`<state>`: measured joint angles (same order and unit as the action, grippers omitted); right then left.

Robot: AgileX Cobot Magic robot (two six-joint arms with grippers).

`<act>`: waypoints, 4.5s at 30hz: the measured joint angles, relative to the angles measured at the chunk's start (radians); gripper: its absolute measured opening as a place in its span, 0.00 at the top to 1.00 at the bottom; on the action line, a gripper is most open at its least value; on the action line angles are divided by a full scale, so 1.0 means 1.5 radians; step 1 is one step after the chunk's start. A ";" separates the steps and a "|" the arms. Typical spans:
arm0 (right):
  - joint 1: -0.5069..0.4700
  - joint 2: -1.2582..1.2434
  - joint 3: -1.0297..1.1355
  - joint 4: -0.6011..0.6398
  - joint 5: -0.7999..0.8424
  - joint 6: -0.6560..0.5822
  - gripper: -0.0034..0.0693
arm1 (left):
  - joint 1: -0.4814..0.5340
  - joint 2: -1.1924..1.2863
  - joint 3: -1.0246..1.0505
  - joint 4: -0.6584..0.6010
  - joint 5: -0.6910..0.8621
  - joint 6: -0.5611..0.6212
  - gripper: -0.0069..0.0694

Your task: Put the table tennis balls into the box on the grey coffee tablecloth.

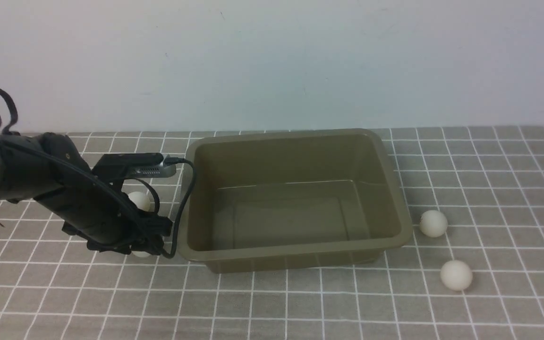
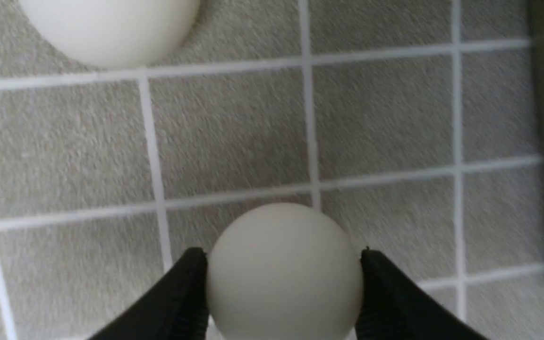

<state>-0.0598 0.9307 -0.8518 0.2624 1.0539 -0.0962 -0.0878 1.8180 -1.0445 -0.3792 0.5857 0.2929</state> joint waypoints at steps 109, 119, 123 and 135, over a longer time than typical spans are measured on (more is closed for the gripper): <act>0.106 0.677 -0.318 -0.048 -0.125 0.051 0.45 | -0.186 0.114 -0.634 0.208 0.427 -0.132 0.75; 0.187 0.487 -0.359 0.105 -0.134 -0.019 0.45 | -0.121 -0.151 -0.589 0.258 0.441 -0.149 0.92; 0.250 0.522 -0.358 0.142 -0.160 -0.073 0.45 | -0.116 -0.278 -0.455 0.257 0.444 -0.149 0.92; 0.273 0.491 -0.352 0.049 -0.174 -0.031 0.26 | -0.115 -0.647 0.017 0.187 0.295 -0.150 0.92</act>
<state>0.3503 1.6671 -1.3797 0.3365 0.7936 -0.1424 -0.2603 0.8478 -1.0198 -0.0990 1.0276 0.0684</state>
